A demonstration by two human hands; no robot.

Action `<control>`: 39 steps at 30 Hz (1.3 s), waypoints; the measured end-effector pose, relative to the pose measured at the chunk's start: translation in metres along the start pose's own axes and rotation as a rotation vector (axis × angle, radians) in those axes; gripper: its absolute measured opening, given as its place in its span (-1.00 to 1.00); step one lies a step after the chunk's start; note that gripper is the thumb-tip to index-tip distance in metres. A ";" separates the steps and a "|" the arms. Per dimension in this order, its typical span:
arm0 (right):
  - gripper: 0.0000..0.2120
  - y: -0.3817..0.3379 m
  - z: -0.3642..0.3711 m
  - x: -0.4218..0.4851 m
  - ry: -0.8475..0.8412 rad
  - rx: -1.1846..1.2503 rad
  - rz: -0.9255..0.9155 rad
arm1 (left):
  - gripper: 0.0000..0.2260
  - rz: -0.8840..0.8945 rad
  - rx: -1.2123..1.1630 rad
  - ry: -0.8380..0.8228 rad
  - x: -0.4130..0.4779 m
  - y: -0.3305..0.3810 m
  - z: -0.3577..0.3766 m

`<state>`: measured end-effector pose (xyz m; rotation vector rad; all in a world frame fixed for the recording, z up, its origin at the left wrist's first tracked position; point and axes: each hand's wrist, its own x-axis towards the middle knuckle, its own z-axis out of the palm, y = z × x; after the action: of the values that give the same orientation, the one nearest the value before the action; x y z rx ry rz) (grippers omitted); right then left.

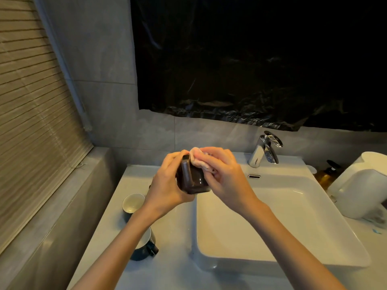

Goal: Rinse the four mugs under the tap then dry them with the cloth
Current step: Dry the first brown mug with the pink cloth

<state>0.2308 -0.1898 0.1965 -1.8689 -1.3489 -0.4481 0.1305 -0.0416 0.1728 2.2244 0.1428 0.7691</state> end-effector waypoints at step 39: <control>-0.61 0.031 -0.006 0.030 0.050 0.220 0.153 | -0.21 -0.066 -0.221 -0.066 0.016 -0.007 0.005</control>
<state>0.2712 -0.1797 0.2084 -1.7511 -1.1627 -0.2555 0.1469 -0.0343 0.1731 2.0228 0.0933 0.6425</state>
